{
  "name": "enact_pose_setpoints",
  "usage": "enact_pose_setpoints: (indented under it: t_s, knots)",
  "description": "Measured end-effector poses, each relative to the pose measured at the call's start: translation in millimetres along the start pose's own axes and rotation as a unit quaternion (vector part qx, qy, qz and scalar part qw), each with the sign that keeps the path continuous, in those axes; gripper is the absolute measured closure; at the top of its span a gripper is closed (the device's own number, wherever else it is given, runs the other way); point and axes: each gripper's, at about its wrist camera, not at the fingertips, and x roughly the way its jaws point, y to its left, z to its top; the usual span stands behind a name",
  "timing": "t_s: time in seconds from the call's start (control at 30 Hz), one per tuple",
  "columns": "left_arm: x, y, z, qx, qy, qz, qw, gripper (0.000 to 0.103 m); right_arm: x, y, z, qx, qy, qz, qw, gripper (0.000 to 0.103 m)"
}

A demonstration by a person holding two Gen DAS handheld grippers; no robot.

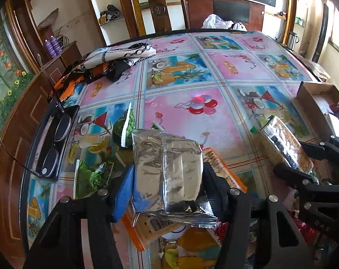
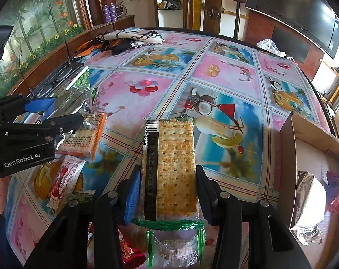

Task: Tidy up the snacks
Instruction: 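Grasp a second silver foil bag with the left gripper while the right gripper grasps the cracker pack, then lift the silver foil bag with the left gripper while the right gripper holds the cracker pack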

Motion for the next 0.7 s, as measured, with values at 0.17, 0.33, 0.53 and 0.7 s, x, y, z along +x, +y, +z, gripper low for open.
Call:
enact_pose_setpoints:
  t_s: [0.17,0.33,0.53,0.7]
  knots:
    - [-4.0,-4.7,0.4,0.004,-0.013,-0.009,0.9999,0.045,-2.8,-2.6,0.8,0.007,-0.007,-0.001,1.000,0.053]
    - [-9.3,-8.4,1.0,0.008,-0.027,-0.017,0.9995,0.045,-4.7,-5.2,1.9,0.012,-0.011,-0.003,1.000,0.053]
    - [-1.4,-8.4,0.8,0.013,-0.011,0.000,0.9999,0.045,-3.5,-5.3,1.7,0.012,-0.009,-0.003,1.000,0.053]
    - [1.1,-8.7,-0.4,0.021,-0.006,0.007,0.9997,0.044,-2.8,-5.3,1.8,0.012,-0.009,-0.003,1.000,0.053]
